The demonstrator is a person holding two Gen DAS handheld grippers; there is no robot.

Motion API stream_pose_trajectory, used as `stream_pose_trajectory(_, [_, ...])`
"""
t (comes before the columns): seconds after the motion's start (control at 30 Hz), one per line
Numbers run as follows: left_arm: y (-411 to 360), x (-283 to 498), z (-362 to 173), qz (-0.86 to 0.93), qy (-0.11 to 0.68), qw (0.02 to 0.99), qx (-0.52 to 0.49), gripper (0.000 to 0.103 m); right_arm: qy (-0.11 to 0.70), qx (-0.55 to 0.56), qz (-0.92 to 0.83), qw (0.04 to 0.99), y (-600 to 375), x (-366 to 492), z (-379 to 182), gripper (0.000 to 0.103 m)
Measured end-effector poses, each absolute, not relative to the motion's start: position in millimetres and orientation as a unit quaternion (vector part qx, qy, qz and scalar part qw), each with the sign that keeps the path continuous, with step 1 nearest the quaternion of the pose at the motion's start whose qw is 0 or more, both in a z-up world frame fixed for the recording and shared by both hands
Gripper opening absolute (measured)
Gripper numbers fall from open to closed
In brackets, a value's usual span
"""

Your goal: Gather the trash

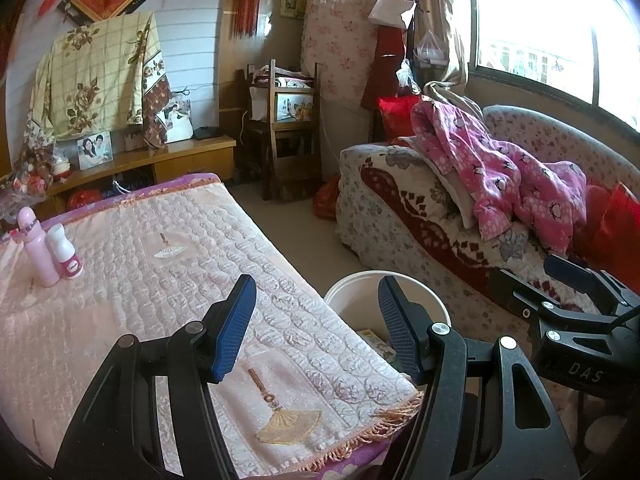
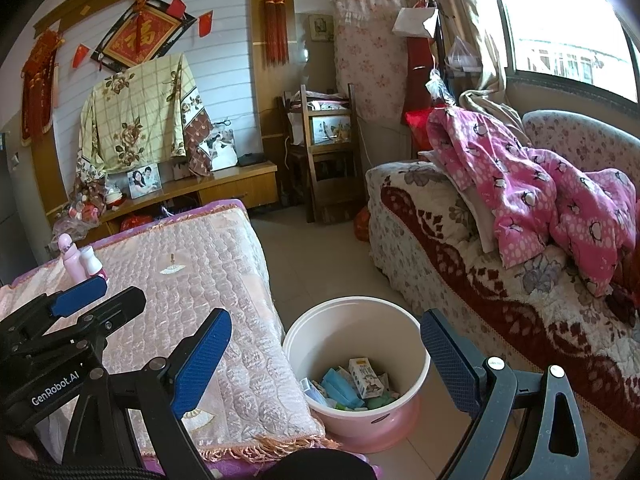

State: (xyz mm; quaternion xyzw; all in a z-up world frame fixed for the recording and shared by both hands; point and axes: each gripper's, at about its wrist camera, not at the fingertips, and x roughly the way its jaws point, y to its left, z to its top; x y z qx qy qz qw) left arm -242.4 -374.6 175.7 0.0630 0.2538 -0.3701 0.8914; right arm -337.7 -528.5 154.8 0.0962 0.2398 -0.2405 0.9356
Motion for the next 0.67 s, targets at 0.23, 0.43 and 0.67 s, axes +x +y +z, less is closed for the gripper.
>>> stream_pose_trajectory(0.23, [-376,-242,174,-0.373,0.254,0.89,0.065,0.062,0.241,0.096,-0.241,0.935,-529,-338,153,0.094])
stream_pose_trajectory(0.43, [-377,-240,171,-0.379,0.258,0.886,0.063,0.062,0.243,0.096,-0.241,0.935,-530,-338,151,0.094])
stream_pose_trajectory(0.67, [-368,-231,167,-0.377,0.261,0.887,0.055,0.062,0.252,0.092,-0.239,0.933,-531,-334,143,0.095])
